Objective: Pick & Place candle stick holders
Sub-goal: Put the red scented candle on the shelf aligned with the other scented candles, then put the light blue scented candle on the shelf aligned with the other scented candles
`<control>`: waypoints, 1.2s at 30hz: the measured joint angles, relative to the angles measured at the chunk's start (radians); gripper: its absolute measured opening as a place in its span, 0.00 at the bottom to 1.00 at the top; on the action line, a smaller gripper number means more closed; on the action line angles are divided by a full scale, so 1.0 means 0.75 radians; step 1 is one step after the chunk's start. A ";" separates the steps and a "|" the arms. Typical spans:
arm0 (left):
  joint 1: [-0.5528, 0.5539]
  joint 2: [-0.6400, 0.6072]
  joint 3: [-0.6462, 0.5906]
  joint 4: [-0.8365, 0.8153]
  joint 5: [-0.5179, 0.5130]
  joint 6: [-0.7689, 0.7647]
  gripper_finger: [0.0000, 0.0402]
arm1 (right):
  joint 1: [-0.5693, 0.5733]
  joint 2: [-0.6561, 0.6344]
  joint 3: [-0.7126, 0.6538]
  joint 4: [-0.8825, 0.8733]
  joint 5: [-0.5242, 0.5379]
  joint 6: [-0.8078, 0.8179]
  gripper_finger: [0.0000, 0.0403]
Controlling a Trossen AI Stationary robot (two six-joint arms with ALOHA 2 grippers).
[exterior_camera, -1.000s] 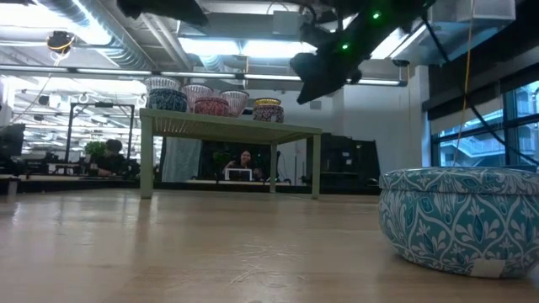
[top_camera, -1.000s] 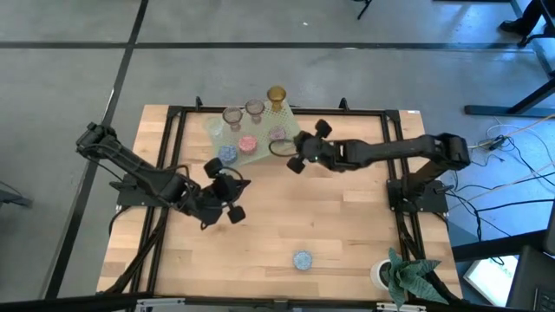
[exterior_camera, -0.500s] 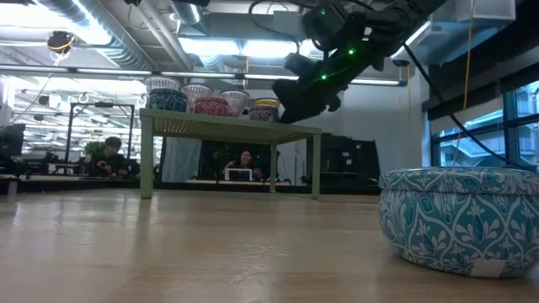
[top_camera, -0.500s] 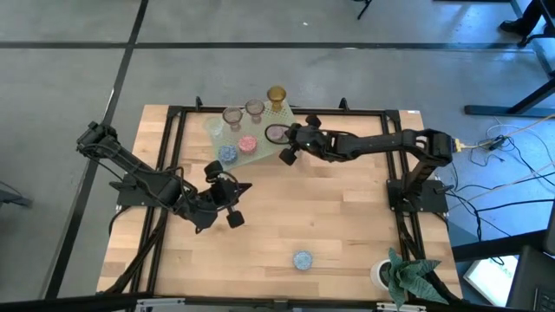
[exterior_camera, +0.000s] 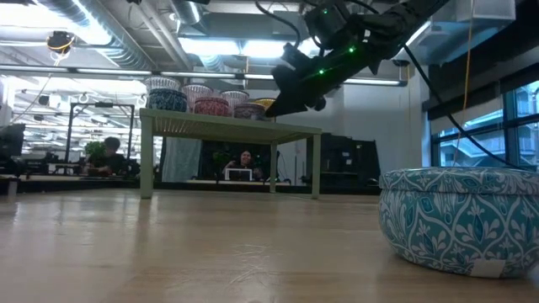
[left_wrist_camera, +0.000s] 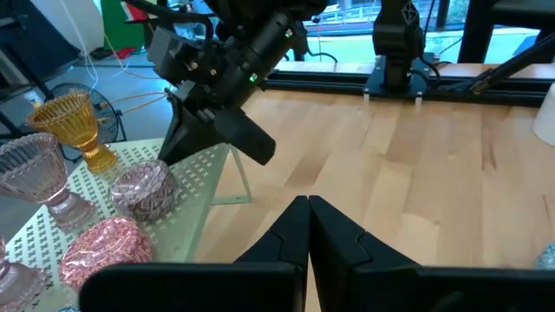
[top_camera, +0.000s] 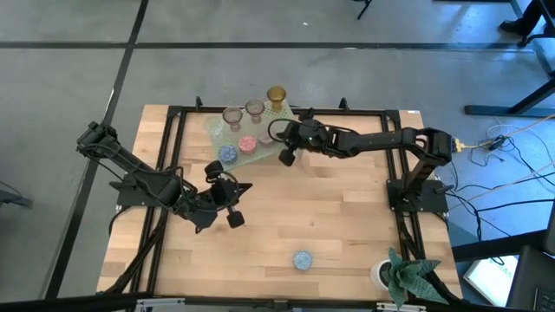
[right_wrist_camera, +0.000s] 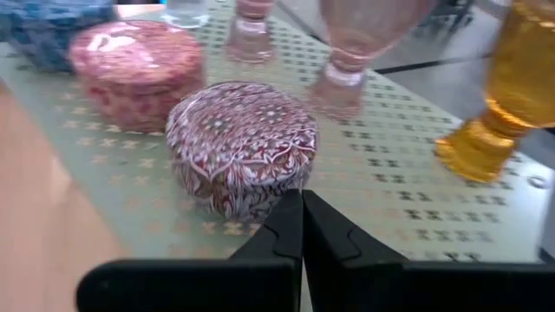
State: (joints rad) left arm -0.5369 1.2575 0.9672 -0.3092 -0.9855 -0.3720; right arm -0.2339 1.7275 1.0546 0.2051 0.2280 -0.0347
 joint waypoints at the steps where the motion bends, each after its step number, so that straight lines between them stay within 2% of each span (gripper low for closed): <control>1: 0.000 0.000 0.000 0.000 -0.001 0.000 0.00 | 0.000 0.000 0.000 0.001 -0.016 0.001 0.00; 4: 0.000 0.000 0.000 0.000 -0.001 0.001 0.00 | 0.001 0.000 0.000 0.006 -0.011 0.003 0.00; 8: 0.000 0.000 0.000 -0.001 -0.001 0.001 0.00 | 0.016 -0.028 0.000 -0.023 0.095 -0.063 0.00; 14: 0.000 0.000 0.001 -0.001 -0.001 0.001 0.00 | 0.115 -0.223 0.000 -0.201 0.114 -0.100 0.00; 17: 0.000 0.001 0.001 -0.005 0.000 0.000 0.00 | 0.197 -0.372 0.000 -0.355 0.016 -0.102 0.01; 22: 0.000 0.001 0.001 -0.007 0.020 0.000 0.00 | 0.327 -0.574 0.000 -0.545 -0.280 -0.046 0.09; 25: 0.000 0.001 0.001 -0.008 0.052 0.001 0.00 | 0.403 -0.634 0.001 -0.628 -0.353 -0.040 0.16; 30: 0.002 0.001 0.001 -0.007 0.082 0.049 0.00 | 0.553 -0.616 0.001 -0.673 -0.476 -0.031 0.31; 36: 0.034 0.001 0.001 -0.003 0.097 0.137 0.02 | 0.779 -0.461 0.001 -0.707 -0.508 0.101 0.48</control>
State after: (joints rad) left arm -0.5117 1.2579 0.9676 -0.3111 -0.9129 -0.2692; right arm 0.3501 1.3817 1.0550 -0.3252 -0.1531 0.0408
